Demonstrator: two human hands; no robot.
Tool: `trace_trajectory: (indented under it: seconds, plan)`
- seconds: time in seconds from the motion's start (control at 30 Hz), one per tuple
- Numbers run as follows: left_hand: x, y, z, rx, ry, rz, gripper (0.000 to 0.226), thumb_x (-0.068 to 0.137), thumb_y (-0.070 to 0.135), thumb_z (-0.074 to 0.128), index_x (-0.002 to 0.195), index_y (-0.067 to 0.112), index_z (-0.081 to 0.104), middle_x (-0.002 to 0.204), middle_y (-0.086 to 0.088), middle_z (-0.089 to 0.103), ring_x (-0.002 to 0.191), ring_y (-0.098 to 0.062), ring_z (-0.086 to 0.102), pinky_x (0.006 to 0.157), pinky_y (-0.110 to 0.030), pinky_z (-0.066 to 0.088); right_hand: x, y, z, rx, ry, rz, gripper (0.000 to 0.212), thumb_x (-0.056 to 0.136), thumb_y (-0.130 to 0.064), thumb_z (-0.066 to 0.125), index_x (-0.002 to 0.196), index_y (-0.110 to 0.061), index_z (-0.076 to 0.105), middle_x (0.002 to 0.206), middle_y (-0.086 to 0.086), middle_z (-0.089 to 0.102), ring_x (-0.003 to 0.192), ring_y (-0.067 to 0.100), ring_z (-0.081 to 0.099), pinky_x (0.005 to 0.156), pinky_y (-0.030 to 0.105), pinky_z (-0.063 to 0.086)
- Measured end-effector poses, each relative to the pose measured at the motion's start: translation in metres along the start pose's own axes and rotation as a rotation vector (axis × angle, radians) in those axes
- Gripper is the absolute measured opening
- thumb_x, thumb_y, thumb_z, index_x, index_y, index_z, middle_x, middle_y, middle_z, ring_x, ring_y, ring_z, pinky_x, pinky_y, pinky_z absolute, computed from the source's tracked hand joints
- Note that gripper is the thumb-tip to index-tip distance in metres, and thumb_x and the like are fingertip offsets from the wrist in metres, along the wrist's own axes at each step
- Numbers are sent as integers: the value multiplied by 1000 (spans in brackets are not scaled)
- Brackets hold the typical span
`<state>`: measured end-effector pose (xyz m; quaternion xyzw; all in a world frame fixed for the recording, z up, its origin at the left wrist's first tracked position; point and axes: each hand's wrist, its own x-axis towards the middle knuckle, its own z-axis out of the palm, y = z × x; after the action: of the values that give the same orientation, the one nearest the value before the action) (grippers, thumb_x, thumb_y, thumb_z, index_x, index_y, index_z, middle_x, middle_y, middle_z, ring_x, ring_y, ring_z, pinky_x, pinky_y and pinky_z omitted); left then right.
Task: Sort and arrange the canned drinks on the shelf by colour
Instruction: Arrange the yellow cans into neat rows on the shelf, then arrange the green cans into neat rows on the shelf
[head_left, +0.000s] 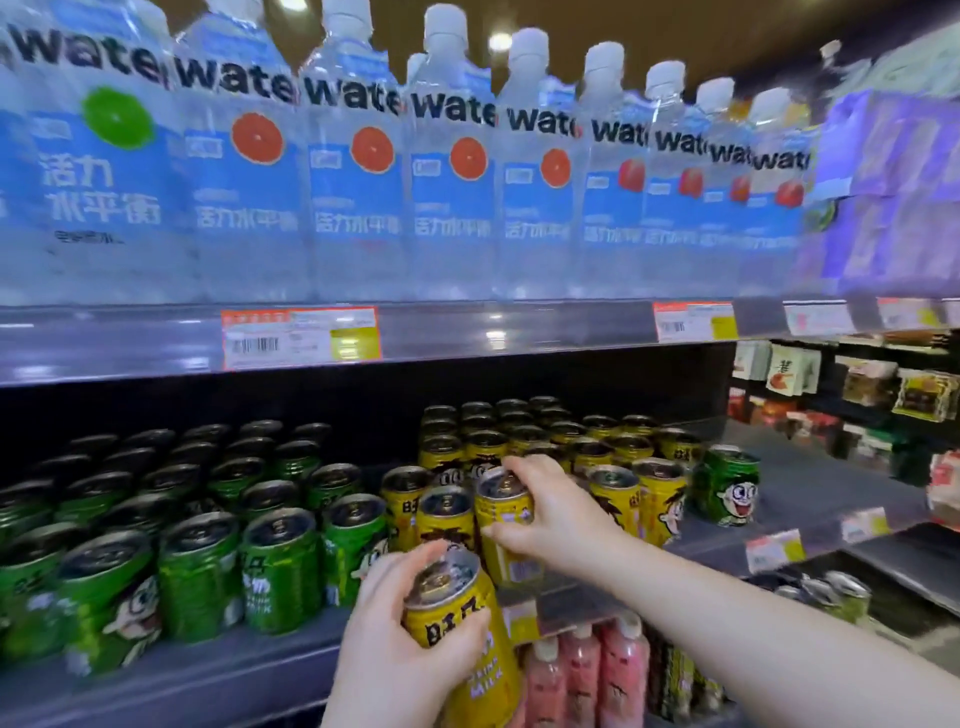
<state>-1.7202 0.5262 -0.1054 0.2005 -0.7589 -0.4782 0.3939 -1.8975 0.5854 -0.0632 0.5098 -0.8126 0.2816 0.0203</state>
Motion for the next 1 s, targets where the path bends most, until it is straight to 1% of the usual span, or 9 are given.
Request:
trace_trajectory:
  seconds: [0.13,0.23,0.3,0.43,0.57,0.63,0.73,0.9,1.0]
  plan:
    - [-7,1,4,62,113,-25,66,35,55,65,99,42,56,108,15,53,95,8,56,73,-5,41,15,5,5,-32,-31,-46,82,82,-42,65,146,-14,22,147,4,27,132,22,38,107,31,33]
    - [-7,2,4,106,134,-31,54,54,31,83,101,39,57,108,16,53,92,11,55,71,-7,43,25,6,8,-46,-43,-35,80,82,-42,65,144,-11,25,145,7,30,130,24,39,105,33,36]
    - [-4,1,4,135,137,-31,52,63,14,82,105,33,58,108,15,53,91,11,56,69,-7,44,30,6,9,-114,-82,-25,82,80,-45,66,144,-10,27,145,9,32,131,25,39,105,35,37]
    - [6,0,4,143,121,-2,52,63,9,82,106,29,59,105,15,54,89,10,56,66,-1,42,33,7,14,-262,-149,-23,87,76,-46,69,144,-10,27,146,11,33,133,28,36,105,39,39]
    - [22,3,15,96,85,15,51,62,20,83,102,36,56,104,16,53,92,2,55,68,-9,42,38,10,17,-362,-167,-52,77,82,-35,66,143,-9,28,146,15,34,134,31,34,106,42,38]
    - [30,3,21,66,56,30,55,50,38,81,97,42,55,104,17,54,94,-1,57,70,-12,42,41,13,20,-422,-172,-83,68,84,-25,63,141,-6,31,144,18,35,133,34,33,106,44,39]
    - [36,-2,30,32,29,46,60,40,48,72,97,45,54,107,16,55,94,1,56,73,-13,42,39,18,24,-445,-153,-143,60,85,-18,60,138,-5,36,143,19,37,133,35,33,104,46,40]
    - [38,-8,52,18,-14,28,63,34,63,60,95,52,51,108,23,52,99,4,52,78,-23,42,18,31,-8,-263,18,-241,51,89,-26,56,138,-18,43,147,3,35,132,22,38,104,39,41]
    - [43,2,70,9,-40,26,59,37,56,66,94,52,50,106,24,50,93,10,51,72,-14,39,13,65,-47,-244,158,-188,41,89,-30,54,129,-20,54,137,0,46,126,19,44,101,34,41]
